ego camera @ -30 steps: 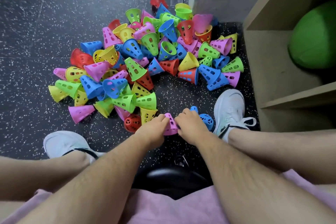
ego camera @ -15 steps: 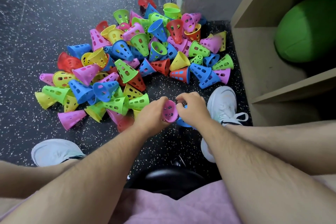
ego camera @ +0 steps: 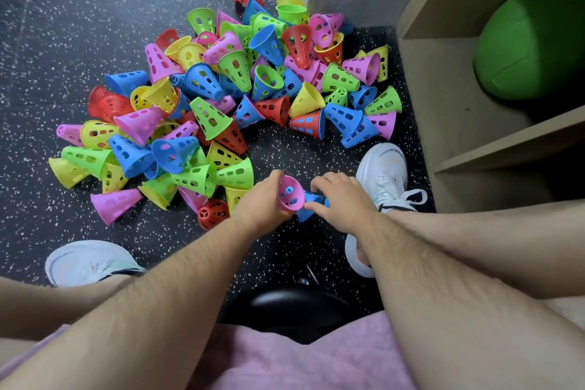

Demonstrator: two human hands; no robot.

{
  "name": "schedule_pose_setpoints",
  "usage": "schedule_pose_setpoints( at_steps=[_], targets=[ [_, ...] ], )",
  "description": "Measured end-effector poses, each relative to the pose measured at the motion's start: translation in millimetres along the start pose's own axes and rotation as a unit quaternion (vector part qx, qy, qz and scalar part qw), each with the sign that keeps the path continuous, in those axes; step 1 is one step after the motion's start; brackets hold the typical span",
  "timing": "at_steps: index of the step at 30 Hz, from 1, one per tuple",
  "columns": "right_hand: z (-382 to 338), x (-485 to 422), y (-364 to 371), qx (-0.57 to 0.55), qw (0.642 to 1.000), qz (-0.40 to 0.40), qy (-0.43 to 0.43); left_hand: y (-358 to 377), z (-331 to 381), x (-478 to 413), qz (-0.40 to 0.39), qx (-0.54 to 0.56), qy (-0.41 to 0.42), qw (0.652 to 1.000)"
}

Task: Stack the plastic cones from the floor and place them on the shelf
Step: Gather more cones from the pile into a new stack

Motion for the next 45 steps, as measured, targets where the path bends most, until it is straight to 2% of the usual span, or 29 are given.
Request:
schedule_pose_setpoints(
  at_steps=[4, 7, 10, 13, 16, 19, 22, 25, 28, 31, 35, 41, 45],
  targets=[
    [5, -6, 1, -0.024, 0.999, 0.015, 0.025, -2, 0, 0, 0.014, 0.023, -0.008, 1.0],
    [12, -12, -9, -0.044, 0.993, 0.046, 0.101, -1, -1, 0, 0.014, 0.028, -0.012, 0.999],
    [10, -16, -8, -0.056, 0.985, 0.024, 0.162, -2, -2, 0, 0.011, 0.034, -0.016, 0.999],
    [12, -20, 7, -0.123, 0.967, -0.01, 0.223, -3, -3, 1, 0.012, 0.037, -0.021, 0.999],
    [16, -26, 14, -0.182, 0.948, -0.001, 0.26, -4, -6, 1, 0.018, 0.025, -0.03, 0.999],
    [15, -25, -8, -0.163, 0.958, 0.053, 0.231, -7, -9, 1, 0.02, 0.003, -0.044, 0.999],
    [18, -16, -39, -0.135, 0.958, 0.163, 0.195, -10, -10, 2, 0.023, 0.002, -0.057, 0.998],
    [19, -11, -56, -0.213, 0.935, 0.226, 0.174, -11, -12, 1, 0.031, 0.038, -0.075, 0.996],
    [6, -14, -59, -0.272, 0.933, 0.2, 0.124, -12, -9, -4, 0.04, 0.123, -0.073, 0.989],
    [-13, -15, -56, -0.269, 0.948, 0.158, 0.07, -17, -1, -12, 0.058, 0.205, -0.059, 0.975],
    [-26, -15, -54, -0.307, 0.941, 0.135, 0.053, -24, 10, -21, 0.078, 0.269, -0.05, 0.959],
    [-18, -10, -53, -0.325, 0.934, 0.129, 0.077, -22, 12, -21, 0.077, 0.273, -0.037, 0.958],
    [18, 9, -33, -0.189, 0.973, 0.066, 0.115, -1, -1, -15, 0.022, 0.213, -0.051, 0.975]
  ],
)
Point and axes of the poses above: each hand's wrist, its own x-axis away from the middle knuckle, its own y-axis out of the palm, z = x × y, the point moved 8 cm from there along -x, towards the middle knuckle, and after that the axes turned 9 degrees about x, right-handed, at the moved point
